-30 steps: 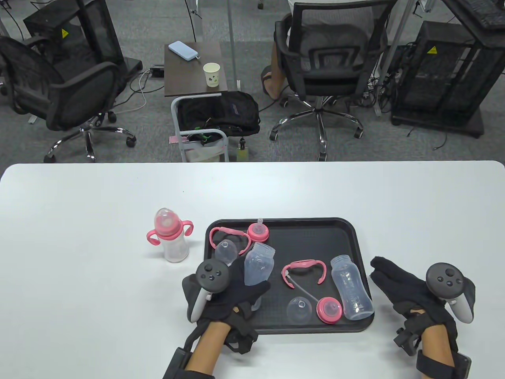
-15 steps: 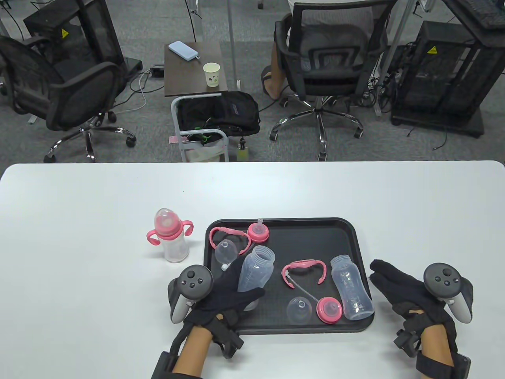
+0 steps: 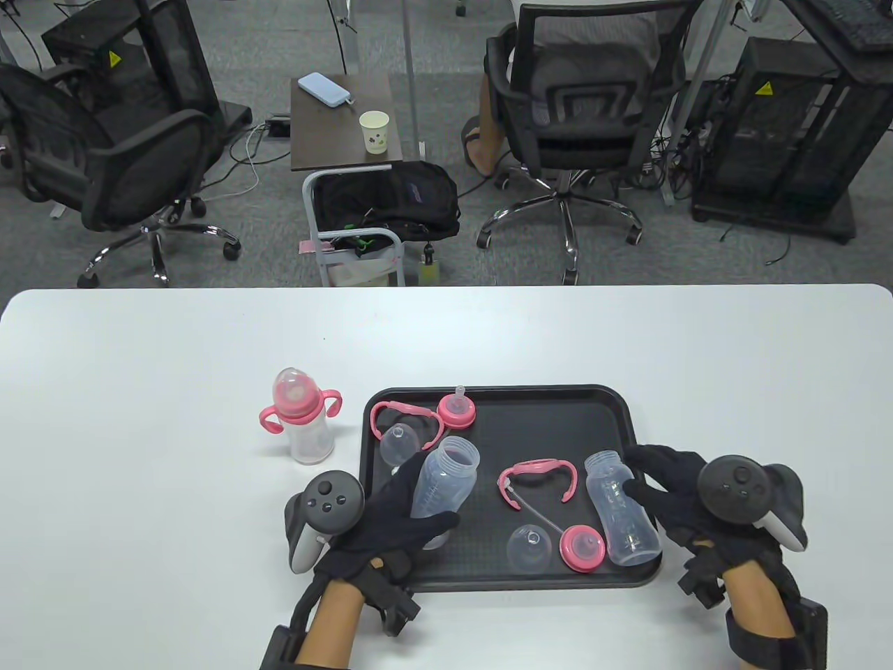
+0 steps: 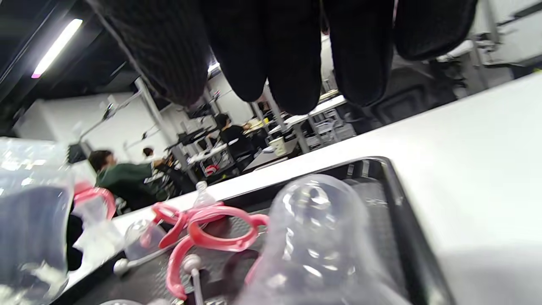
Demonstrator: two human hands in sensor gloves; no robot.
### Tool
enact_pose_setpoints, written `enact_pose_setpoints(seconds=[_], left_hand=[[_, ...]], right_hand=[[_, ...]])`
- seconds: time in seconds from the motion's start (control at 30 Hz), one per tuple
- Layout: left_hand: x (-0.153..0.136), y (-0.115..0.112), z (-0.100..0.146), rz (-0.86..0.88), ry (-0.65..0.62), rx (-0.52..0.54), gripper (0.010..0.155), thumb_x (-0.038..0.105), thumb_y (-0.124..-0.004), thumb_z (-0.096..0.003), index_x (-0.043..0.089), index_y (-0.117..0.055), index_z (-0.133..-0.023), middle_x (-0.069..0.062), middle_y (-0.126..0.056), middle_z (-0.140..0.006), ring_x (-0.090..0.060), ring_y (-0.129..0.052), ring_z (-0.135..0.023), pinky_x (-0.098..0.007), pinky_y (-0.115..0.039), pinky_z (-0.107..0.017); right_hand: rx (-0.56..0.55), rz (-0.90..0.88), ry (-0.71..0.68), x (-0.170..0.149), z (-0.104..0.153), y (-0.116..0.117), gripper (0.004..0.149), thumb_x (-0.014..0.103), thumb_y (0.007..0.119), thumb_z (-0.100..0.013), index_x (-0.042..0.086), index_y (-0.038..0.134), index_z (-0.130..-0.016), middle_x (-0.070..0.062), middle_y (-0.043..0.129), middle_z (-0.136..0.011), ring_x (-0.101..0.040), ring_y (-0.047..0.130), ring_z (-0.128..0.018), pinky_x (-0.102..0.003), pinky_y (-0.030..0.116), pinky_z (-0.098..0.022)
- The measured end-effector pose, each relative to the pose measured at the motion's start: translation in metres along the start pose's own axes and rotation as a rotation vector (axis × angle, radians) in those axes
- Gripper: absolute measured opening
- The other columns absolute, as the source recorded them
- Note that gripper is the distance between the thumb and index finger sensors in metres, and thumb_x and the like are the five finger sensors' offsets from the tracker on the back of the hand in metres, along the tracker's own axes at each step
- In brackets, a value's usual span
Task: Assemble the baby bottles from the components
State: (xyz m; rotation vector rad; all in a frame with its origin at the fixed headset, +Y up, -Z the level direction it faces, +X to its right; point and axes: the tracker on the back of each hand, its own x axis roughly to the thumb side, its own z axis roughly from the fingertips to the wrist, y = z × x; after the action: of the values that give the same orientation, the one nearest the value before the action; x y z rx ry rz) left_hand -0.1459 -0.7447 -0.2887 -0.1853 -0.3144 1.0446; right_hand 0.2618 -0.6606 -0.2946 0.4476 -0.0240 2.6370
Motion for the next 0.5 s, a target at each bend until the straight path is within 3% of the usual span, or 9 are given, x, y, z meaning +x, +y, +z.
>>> enact_pose_setpoints(seconds=[0.23, 0.5], left_hand=[[-0.006, 0.004, 0.001, 0.024, 0.009, -0.001, 0.093, 0.06, -0.091, -0.046, 0.028, -0.041, -0.118, -0.002, -0.065, -0.115, -0.044, -0.077, -0.098, -0.059, -0.08, -0.059], [-0.008, 0.011, 0.003, 0.047, 0.01, 0.025, 0.093, 0.06, -0.091, -0.046, 0.029, -0.041, -0.118, -0.002, -0.066, -0.115, -0.044, -0.077, -0.098, -0.059, -0.08, -0.059]], right_hand=[[0.116, 0.271, -0.156, 0.066, -0.057, 0.013, 0.053, 0.038, 0.091, -0.051, 0.013, 0.08, -0.096, -0.017, 0.088, -0.096, -0.049, 0.084, -0.084, -0.066, 0.065, -0.061], [0.295, 0.521, -0.211, 0.091, -0.101, 0.052, 0.051, 0.038, 0.095, -0.046, 0.014, 0.085, -0.09, -0.014, 0.094, -0.089, -0.046, 0.089, -0.08, -0.063, 0.069, -0.059]])
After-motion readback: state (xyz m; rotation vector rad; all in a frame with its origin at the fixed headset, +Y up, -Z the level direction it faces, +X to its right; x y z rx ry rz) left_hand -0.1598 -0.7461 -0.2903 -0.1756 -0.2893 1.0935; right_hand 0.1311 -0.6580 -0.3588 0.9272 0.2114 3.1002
